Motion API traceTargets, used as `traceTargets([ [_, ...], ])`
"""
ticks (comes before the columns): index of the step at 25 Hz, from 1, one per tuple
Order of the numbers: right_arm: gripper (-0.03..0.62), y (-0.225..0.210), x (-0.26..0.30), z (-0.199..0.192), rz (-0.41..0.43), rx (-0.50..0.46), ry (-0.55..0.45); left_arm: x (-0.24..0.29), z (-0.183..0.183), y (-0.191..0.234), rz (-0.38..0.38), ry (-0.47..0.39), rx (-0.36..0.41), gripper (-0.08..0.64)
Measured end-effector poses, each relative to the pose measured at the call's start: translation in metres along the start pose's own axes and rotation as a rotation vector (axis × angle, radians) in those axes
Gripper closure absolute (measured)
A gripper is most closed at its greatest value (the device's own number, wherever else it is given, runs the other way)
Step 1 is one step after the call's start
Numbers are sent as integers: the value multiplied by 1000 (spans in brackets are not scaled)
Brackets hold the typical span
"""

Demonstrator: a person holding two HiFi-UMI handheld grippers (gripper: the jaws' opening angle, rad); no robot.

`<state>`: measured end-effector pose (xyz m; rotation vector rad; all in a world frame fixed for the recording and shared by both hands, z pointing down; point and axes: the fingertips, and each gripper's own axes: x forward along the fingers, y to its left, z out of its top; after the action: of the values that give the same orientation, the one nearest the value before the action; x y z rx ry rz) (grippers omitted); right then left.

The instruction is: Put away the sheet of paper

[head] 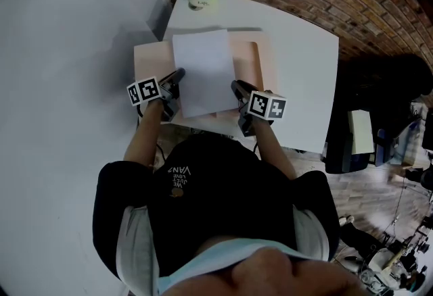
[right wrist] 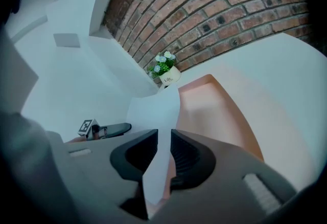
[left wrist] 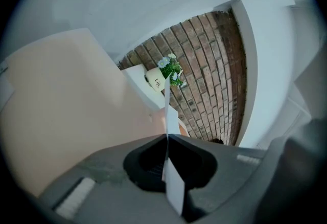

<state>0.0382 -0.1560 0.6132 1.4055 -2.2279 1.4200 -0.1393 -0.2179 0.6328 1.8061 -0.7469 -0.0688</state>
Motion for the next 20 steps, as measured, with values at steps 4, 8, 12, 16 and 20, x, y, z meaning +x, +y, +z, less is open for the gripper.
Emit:
traceTargets([
  [4,514,-5,-4,5,-12,1,-18,-1,-5,8,22,6,-10,560],
  [8,514,-8,-6,10,-15,2,-30,-5,-8,15,44,5,-17,560],
  [12,515,-8,-7,12,-11,4,-33,-10,-8,22,64,2,-21,560],
  [16,515,-8,-7,12,-6,3,-31,-13,-12,27,81,4,-31,560],
  [20,515,-9,-8,15,-3,1,-33,-12,-16,31,98,19,-39,560],
])
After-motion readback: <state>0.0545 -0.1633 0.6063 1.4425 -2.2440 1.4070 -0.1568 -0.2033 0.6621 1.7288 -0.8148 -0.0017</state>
